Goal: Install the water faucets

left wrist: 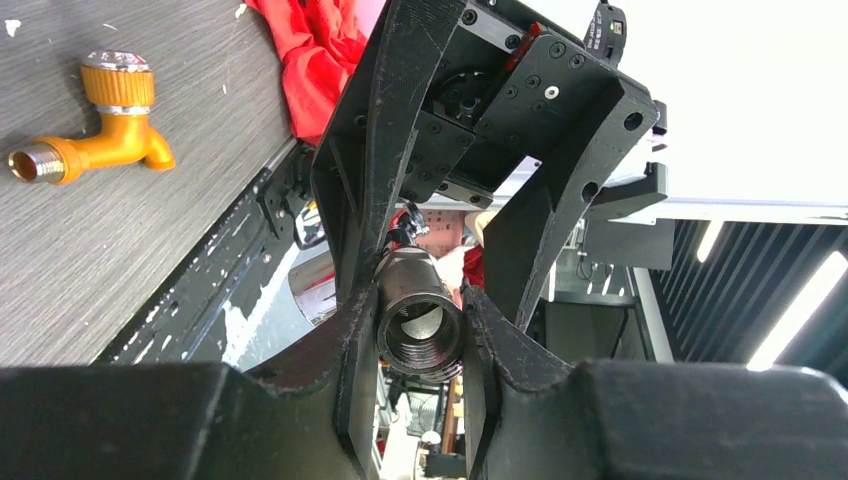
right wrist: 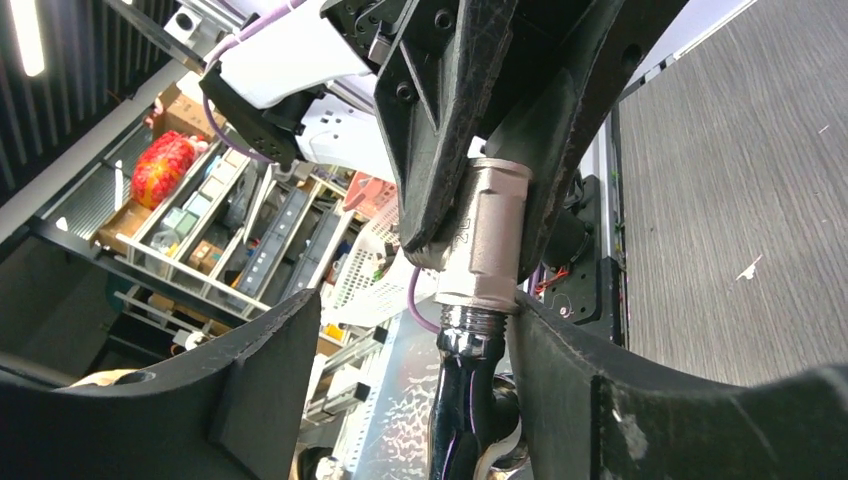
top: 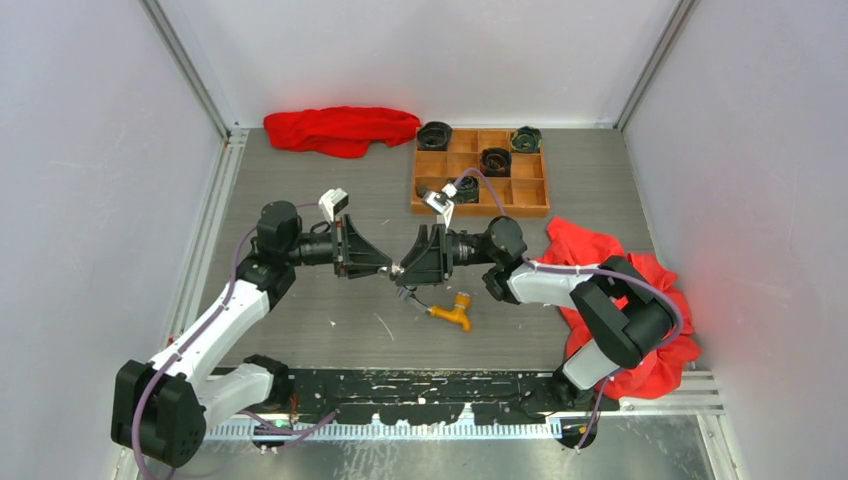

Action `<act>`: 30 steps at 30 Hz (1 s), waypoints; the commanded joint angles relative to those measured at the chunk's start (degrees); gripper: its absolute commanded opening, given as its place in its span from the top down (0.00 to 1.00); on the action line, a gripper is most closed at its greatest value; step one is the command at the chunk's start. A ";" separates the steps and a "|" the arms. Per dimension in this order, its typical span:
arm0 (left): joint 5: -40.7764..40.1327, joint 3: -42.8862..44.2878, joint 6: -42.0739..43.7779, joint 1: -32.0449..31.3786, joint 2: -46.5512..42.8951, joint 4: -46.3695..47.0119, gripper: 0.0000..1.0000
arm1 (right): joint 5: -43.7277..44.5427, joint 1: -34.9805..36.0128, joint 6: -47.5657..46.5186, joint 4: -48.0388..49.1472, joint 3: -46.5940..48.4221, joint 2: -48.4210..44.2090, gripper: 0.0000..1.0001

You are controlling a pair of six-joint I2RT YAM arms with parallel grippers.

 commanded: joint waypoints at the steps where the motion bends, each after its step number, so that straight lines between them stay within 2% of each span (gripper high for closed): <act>1: -4.91 0.42 -1.06 1.38 -0.25 6.83 1.00 | -0.43 0.92 -1.71 1.24 -0.60 -3.20 0.27; 5: -4.39 0.76 -1.00 2.05 -0.48 6.51 1.00 | 1.06 0.72 -9.05 -8.92 -0.80 -5.78 0.26; 8: -4.19 0.87 -1.06 2.31 -0.38 6.52 1.00 | 4.43 0.67 -19.29 -23.67 0.30 -9.92 0.22; 10: -4.09 0.68 -1.42 2.34 -0.25 6.73 1.00 | 9.20 0.68 -25.65 -32.86 1.16 -12.99 0.17; 13: -4.09 -0.18 -2.67 2.29 -0.12 8.95 1.00 | 13.73 0.59 -31.65 -40.76 2.06 -16.73 0.07; 23: -3.61 0.43 -3.35 2.34 0.75 9.77 1.00 | 19.31 0.49 -36.88 -45.74 1.84 -19.97 0.01; 30: -3.69 0.93 -3.44 2.31 0.95 9.76 1.00 | 19.69 0.25 -38.45 -45.11 0.82 -22.36 0.02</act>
